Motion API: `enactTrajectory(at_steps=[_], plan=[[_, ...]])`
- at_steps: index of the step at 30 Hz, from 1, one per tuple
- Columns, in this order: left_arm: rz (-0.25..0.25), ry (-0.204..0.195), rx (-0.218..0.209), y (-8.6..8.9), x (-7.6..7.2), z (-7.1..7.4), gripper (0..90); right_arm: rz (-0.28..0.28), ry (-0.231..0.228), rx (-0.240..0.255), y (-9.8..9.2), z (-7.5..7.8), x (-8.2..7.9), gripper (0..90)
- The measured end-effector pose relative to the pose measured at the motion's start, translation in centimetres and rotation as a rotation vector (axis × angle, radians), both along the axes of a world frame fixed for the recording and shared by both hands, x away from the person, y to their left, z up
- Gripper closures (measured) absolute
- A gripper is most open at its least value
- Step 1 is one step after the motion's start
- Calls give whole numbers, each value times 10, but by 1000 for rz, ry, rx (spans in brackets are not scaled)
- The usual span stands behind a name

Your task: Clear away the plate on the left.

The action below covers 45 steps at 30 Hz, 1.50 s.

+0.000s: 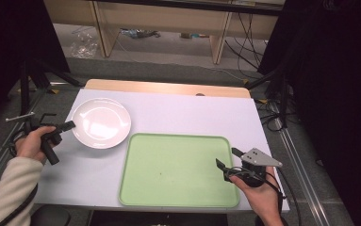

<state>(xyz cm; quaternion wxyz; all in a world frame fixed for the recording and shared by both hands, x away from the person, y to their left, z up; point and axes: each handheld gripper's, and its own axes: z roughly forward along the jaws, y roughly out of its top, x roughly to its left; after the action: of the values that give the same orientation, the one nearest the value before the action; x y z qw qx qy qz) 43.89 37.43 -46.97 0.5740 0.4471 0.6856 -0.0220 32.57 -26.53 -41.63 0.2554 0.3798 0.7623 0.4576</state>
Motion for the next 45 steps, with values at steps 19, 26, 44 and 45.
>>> enactTrajectory(at_steps=[19,26,44,45], plan=[[-42,-29,-57,-15,-1,10,862,-1,-16,-6,-1,0,0,297],[-69,-11,-90,-25,-2,9,867,0,-18,-5,-1,1,0,298],[-123,-8,-121,-46,-1,11,867,-1,-16,-2,-1,1,0,304],[-126,-6,-115,-47,-1,12,867,-4,-5,1,0,2,-1,304]])
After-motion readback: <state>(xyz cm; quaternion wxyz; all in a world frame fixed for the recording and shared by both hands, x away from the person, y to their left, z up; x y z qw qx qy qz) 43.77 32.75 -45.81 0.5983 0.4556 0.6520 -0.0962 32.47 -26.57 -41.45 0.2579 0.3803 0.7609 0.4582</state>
